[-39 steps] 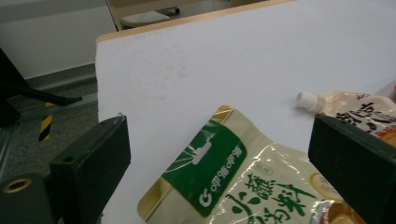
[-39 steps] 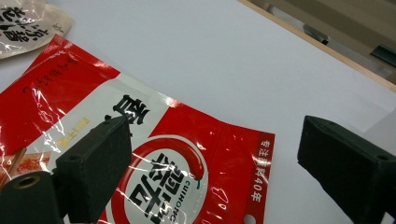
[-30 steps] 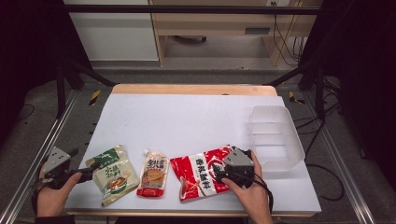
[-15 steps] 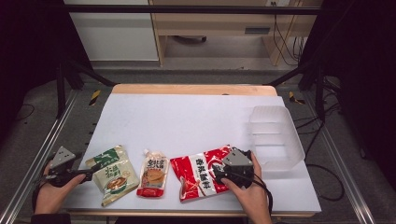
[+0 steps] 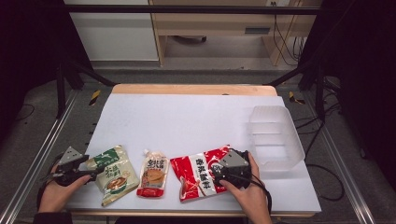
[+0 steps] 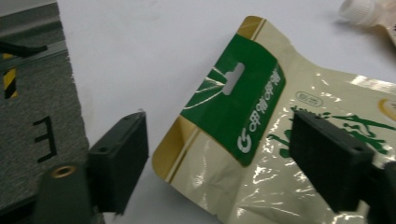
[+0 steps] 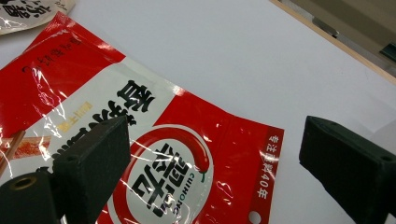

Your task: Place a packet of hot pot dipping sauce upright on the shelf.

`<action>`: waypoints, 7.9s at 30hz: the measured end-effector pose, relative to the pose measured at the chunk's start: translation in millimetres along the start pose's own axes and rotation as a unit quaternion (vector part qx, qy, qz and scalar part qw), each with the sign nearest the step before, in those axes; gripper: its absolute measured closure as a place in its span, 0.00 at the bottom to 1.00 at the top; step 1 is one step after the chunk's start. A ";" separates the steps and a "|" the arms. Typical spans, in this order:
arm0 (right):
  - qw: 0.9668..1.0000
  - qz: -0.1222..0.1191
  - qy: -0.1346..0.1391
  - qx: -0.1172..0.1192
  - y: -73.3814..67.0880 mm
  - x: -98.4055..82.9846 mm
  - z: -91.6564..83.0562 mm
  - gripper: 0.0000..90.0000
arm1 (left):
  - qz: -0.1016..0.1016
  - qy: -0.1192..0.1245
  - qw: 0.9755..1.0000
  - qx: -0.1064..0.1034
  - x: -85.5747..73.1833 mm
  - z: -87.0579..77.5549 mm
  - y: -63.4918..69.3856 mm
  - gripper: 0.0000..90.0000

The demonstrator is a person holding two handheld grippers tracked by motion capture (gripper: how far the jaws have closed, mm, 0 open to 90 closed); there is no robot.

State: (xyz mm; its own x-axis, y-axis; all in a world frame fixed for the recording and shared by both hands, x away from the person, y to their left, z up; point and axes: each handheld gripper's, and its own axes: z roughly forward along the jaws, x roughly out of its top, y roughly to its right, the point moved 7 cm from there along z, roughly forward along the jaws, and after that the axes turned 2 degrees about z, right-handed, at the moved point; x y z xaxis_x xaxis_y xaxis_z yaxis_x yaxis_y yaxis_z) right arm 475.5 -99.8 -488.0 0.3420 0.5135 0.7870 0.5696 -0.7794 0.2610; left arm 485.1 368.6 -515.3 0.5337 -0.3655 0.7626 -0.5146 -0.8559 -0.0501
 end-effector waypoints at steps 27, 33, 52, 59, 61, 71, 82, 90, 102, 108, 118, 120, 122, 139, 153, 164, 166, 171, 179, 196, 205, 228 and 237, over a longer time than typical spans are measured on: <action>1.000 -0.023 -0.018 0.008 -7.2 -4.0 2.6 0.11 | 0.022 -0.011 0.999 -0.049 -8.8 -14.6 18.8 0.69; 1.000 -0.022 -0.015 0.008 -7.0 -3.3 2.2 0.11 | 0.025 -0.026 0.999 -0.019 -7.4 -10.6 13.5 0.87; 0.998 -0.011 0.004 0.062 -15.1 0.8 -4.8 0.08 | 0.049 0.086 0.992 -0.075 48.6 -106.3 53.2 1.00; 0.997 -0.014 0.006 0.073 -17.9 -1.1 -11.6 0.09 | 0.069 0.096 0.989 -0.090 61.8 -121.8 64.0 1.00; 0.998 -0.015 0.002 0.068 -15.8 -2.8 -11.4 0.09 | 0.073 0.096 0.989 -0.084 66.5 -122.6 60.0 1.00; 0.999 0.012 -0.010 0.052 -6.8 -2.4 -11.8 0.12 | 0.091 0.127 0.985 -0.078 101.4 -125.1 57.4 1.00; 0.994 -0.031 -0.050 0.087 -8.5 42.8 -30.5 0.10 | 0.126 0.138 0.978 -0.091 148.0 -115.6 76.3 1.00; 0.983 -0.075 -0.092 0.141 -16.3 72.5 -35.7 0.09 | 0.162 0.133 0.971 -0.111 184.8 -106.5 102.2 1.00; 0.971 -0.153 -0.109 0.149 7.3 123.8 -43.9 0.13 | 0.211 0.122 0.957 -0.159 229.0 -85.9 136.5 1.00; 0.962 -0.179 -0.133 0.160 14.4 142.4 -45.7 0.12 | 0.231 0.105 0.953 -0.167 235.1 -68.8 146.7 1.00; 0.949 -0.211 -0.145 0.184 19.5 161.5 -41.9 0.15 | 0.249 0.087 0.946 -0.190 238.3 -41.7 164.0 1.00; 0.949 -0.210 -0.142 0.188 19.6 163.1 -38.7 0.17 | 0.251 0.085 0.944 -0.195 238.4 -36.7 168.7 1.00; 0.950 -0.207 -0.139 0.189 18.1 164.5 -36.3 0.21 | 0.255 0.083 0.942 -0.204 238.1 -32.0 175.1 1.00; 0.931 -0.236 -0.161 0.227 -2.0 157.4 -33.1 0.74 | 0.272 0.076 0.929 -0.238 229.6 -13.2 214.9 1.00; 0.931 -0.244 -0.163 0.219 0.9 154.7 -28.7 1.00 | 0.241 0.083 0.934 -0.250 229.0 -6.0 214.0 1.00; 0.933 -0.262 -0.175 0.173 24.4 161.9 -31.0 1.00 | 0.206 0.127 0.944 -0.222 229.3 -1.9 205.2 0.43; 0.935 -0.258 -0.176 0.168 31.7 162.4 -31.6 1.00 | 0.208 0.123 0.948 -0.204 223.1 -0.8 201.3 0.36; 0.943 -0.239 -0.175 0.153 57.9 165.8 -36.8 1.00 | 0.199 0.099 0.961 -0.167 192.0 -0.1 182.6 0.24; 0.950 -0.232 -0.163 0.128 89.5 170.2 -40.2 1.00 | 0.156 0.097 0.974 -0.130 146.5 -2.9 149.8 0.11; 0.977 -0.191 -0.089 0.017 146.7 153.4 -70.0 1.00 | 0.046 0.088 0.995 -0.026 62.2 -6.0 75.8 0.10; 0.985 -0.156 -0.068 -0.003 181.1 135.8 -85.9 1.00 | 0.011 0.112 0.994 0.000 57.8 -14.5 59.8 0.10; 0.991 -0.104 -0.076 -0.048 252.7 100.5 -82.9 1.00 | -0.001 0.105 0.994 0.032 51.6 -16.6 39.7 0.10; 0.992 -0.092 -0.080 -0.043 269.5 85.8 -67.1 1.00 | -0.014 0.103 0.994 0.034 49.4 -14.4 36.4 0.10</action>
State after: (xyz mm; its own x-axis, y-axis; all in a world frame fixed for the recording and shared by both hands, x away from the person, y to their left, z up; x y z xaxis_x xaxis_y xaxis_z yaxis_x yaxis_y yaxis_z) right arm 608.2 -289.9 -312.7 0.3576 0.6945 0.6244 0.5699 -0.6919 0.4432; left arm 483.0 324.7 -470.2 0.3954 -0.2651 0.8794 -0.4516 -0.8898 -0.0652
